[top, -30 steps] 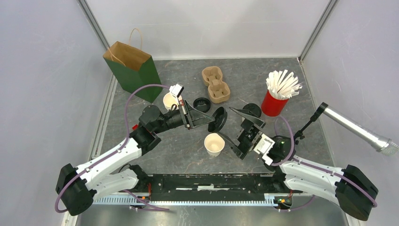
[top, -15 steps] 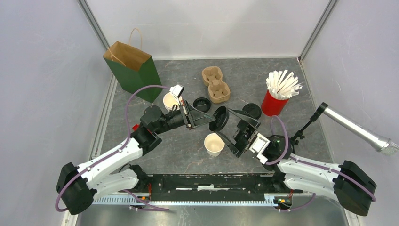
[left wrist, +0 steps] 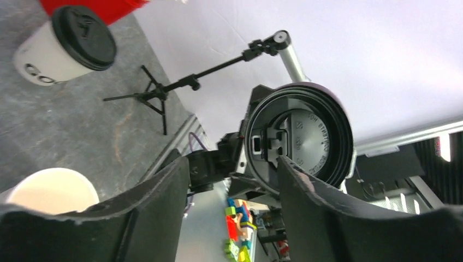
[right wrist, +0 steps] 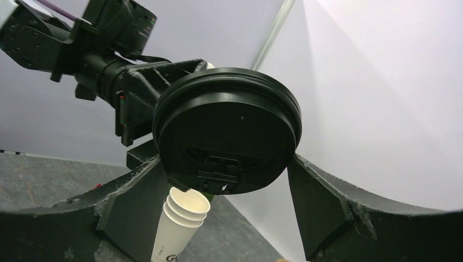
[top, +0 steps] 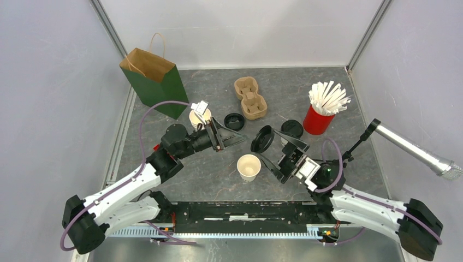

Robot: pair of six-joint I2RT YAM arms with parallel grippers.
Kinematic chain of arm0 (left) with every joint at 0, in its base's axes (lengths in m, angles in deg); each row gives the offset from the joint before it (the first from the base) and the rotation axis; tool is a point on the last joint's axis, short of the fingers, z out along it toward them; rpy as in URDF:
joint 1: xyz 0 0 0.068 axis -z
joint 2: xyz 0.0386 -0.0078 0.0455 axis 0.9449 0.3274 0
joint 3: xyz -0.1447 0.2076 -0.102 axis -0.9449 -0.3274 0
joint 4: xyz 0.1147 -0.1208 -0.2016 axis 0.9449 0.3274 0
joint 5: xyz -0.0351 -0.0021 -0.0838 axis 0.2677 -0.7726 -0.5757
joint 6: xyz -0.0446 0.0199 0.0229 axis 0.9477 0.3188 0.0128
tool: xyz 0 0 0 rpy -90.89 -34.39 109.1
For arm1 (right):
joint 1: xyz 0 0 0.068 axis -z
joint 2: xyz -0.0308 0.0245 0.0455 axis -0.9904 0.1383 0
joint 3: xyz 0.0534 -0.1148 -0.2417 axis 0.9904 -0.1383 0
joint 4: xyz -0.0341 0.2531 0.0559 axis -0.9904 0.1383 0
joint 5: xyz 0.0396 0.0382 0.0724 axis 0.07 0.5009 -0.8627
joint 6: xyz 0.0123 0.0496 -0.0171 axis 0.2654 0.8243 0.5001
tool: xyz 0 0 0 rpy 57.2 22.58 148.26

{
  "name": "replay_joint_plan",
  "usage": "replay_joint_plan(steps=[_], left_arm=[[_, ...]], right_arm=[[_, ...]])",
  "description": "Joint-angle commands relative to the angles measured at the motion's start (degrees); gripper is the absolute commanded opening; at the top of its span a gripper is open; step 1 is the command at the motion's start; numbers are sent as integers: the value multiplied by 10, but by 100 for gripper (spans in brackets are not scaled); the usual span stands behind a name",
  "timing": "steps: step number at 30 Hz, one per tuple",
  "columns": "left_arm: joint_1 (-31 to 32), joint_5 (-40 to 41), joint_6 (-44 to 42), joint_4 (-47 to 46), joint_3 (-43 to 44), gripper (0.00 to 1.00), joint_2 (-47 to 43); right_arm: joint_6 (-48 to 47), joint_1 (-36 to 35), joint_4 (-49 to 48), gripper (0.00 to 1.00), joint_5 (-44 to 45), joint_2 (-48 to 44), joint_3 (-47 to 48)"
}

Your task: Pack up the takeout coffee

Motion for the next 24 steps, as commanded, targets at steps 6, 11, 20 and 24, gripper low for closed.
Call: replay_joint_plan(steps=[6,11,20,24], left_arm=[[0,168,-235,244,58,100,-44],[-29,209,-276,307,52,100,-55],[-155,59,-241,263,-43,100,-112],[-156,33,-259,296,-40,100,-112]], right_arm=[[92,-2,470,79,126,-130,85],[157,-2,771,79,192,-78,216],[220,-1,1094,79,166,65,404],[238,-2,1126,79,158,64,442]])
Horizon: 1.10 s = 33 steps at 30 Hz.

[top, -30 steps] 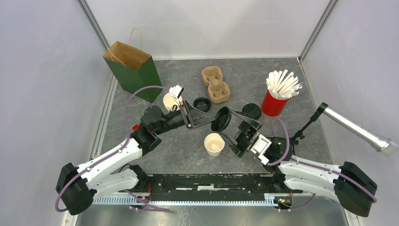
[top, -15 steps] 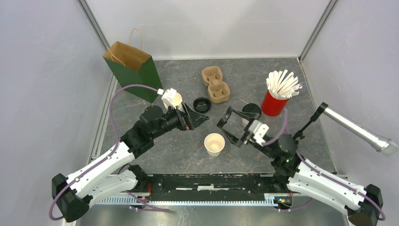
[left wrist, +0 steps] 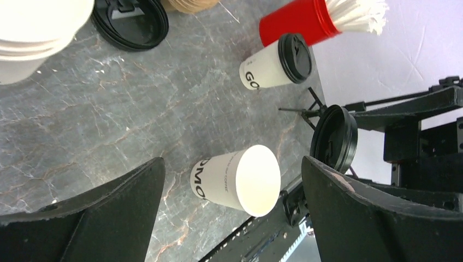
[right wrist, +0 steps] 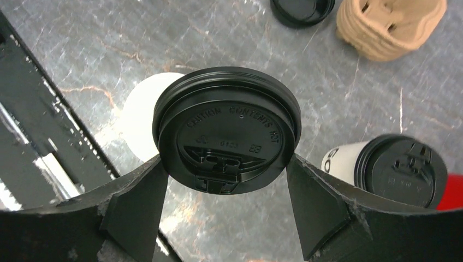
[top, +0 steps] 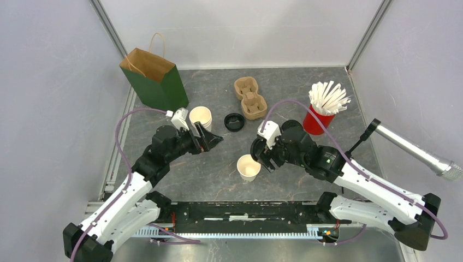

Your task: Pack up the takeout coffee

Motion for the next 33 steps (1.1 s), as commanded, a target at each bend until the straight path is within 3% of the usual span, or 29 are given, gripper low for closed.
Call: replay_joint_plan(steps=[1,6,13,18,33], left_arm=[[-3,-72,-26,3,-3,99,-8],[-3,-148,56,-115,-73,94,-21],[-3,-151,48,-109,-78,93,-7],[-3,-147,107,-170,-125,84,-22],[-3,-153,105,-192,-161,84,-24]], right_arm=[[40,-2,93,80,-3,-11,60],[47,-2,113,80,-13,14,73],[58,-4,140,80,-27,51,102],[68,-17,144,79,-49,75,109],[66,-44,154,81,-48,160,147]])
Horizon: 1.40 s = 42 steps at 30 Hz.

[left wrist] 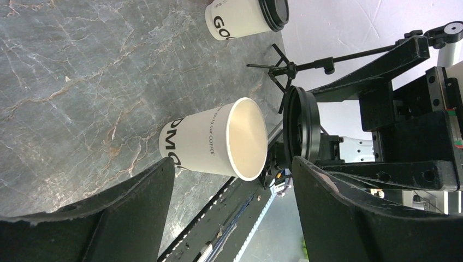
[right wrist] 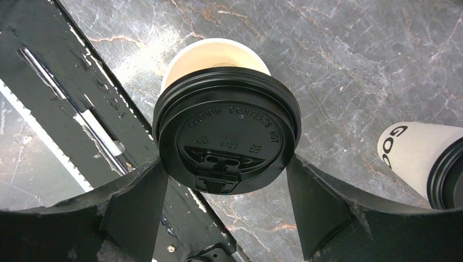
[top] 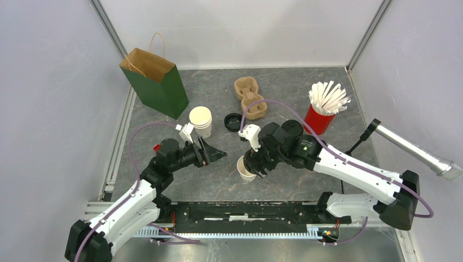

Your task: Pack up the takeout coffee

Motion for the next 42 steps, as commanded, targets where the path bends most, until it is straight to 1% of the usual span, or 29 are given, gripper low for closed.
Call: replay_joint_plan(steps=[1,12,24,27,39,42], left_arm=[[-4,-18,17,-41,-9,84,-2],[-3,-29,31,-85,-28,82,18],[-3,-32,28,-88,-30,81,24],[-3,-33,31,-95,-32,80,27],[-3,-34,28,-111,-33,80,50],[-3,-35,25,-115,-32,80,61]], right_arm=[[-5,-6,8,81,-3,28,38],[-16,-7,31,83,-2,81,81],[-25,-12,45,82,-2,129,102],[-27,-16,47,83,-1,139,105],[-37,-22,47,90,-4,154,117],[-40,-22,40,88,-7,153,122]])
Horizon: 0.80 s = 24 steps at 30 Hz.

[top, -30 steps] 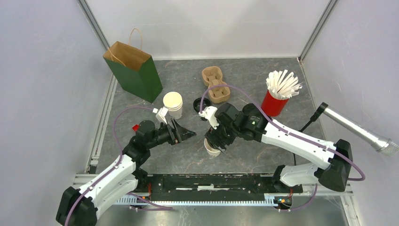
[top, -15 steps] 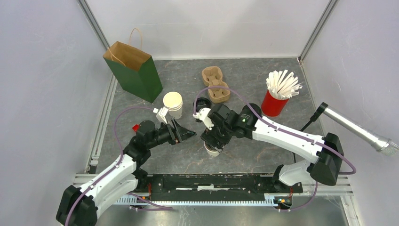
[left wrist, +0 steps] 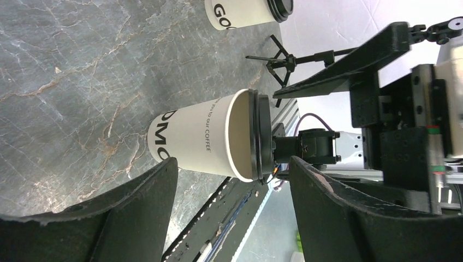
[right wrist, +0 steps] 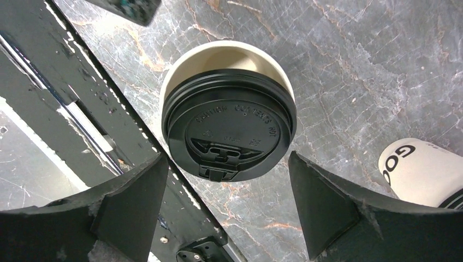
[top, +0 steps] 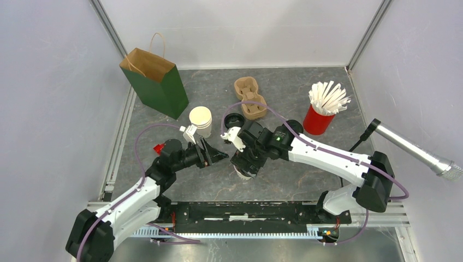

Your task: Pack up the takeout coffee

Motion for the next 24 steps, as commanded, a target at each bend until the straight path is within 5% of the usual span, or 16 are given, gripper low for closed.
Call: replay_joint_plan(steps=[1,12,16,24], left_arm=[[-2,-9,4,-36,0,80,15],[-1,-29,0,-74,3,77,51],[20,-39,-49,-36,35,86,66],[73,19,-157,63,114,92,103]], right_arm=[[-8,-4,-12,87,-5,-5,35],[-8,-4,-28,81,-15,-22,37],[2,-4,-51,84,-10,-58,27],[106,-3,-230,81,41,-195,-160]])
